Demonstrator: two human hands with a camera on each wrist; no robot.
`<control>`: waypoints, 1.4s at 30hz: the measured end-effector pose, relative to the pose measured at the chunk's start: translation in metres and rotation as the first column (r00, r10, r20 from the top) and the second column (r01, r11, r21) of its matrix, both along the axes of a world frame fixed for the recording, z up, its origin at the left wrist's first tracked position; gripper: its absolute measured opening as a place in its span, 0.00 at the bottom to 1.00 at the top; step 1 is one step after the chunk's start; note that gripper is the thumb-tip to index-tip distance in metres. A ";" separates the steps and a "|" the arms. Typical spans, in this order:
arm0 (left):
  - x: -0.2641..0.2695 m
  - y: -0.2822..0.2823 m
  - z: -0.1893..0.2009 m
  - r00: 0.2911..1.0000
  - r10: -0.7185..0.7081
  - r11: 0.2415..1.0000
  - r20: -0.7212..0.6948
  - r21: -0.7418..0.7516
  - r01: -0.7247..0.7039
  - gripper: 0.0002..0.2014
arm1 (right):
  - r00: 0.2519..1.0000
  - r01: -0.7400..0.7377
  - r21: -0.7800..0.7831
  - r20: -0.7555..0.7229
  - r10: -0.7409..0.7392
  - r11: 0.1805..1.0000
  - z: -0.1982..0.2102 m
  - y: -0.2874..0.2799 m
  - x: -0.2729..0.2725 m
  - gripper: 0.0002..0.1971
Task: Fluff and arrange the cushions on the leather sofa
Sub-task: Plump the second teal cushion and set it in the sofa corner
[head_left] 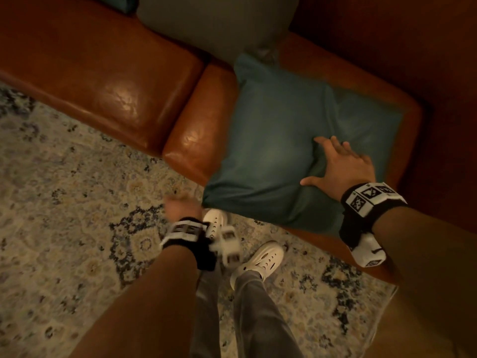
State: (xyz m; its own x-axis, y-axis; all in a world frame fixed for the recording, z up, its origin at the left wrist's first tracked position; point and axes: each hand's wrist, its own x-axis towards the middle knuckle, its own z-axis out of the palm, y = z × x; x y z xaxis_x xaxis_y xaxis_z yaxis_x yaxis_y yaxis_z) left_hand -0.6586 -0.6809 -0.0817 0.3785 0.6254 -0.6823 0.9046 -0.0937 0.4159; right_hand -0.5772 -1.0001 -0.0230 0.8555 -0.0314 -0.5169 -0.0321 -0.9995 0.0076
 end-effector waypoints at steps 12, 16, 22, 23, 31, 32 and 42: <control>0.029 -0.014 -0.006 0.861 -0.486 0.816 0.150 -0.275 0.508 0.30 | 0.423 0.716 0.612 0.001 -0.906 0.335 0.007 -0.067 -0.045 0.43; 0.042 -0.038 0.006 0.796 -0.548 0.779 0.257 -0.189 0.598 0.21 | 0.319 0.752 0.659 -0.355 -0.879 0.007 -0.017 -0.083 -0.061 0.46; 0.047 -0.062 0.045 0.717 -0.590 0.803 0.372 0.178 0.569 0.19 | 0.394 0.660 0.623 0.189 -0.899 0.420 0.013 -0.128 -0.071 0.15; 0.045 -0.068 0.048 0.713 -0.608 0.792 0.350 0.214 0.571 0.19 | 0.415 0.658 0.603 0.212 -0.885 0.452 0.014 -0.130 -0.079 0.13; 0.017 -0.058 0.029 0.638 -0.761 0.645 -0.115 -0.037 0.763 0.24 | 0.551 0.804 0.395 -0.217 -0.806 0.444 0.002 -0.123 -0.135 0.15; 0.022 -0.059 0.039 0.642 -0.760 0.645 -0.102 -0.003 0.764 0.24 | 0.540 0.807 0.399 -0.198 -0.818 0.436 0.010 -0.129 -0.137 0.15; 0.125 -0.170 0.057 0.586 -0.811 0.560 -0.006 0.287 0.778 0.44 | 0.519 0.841 0.271 -0.158 -0.840 0.468 0.001 -0.113 -0.033 0.50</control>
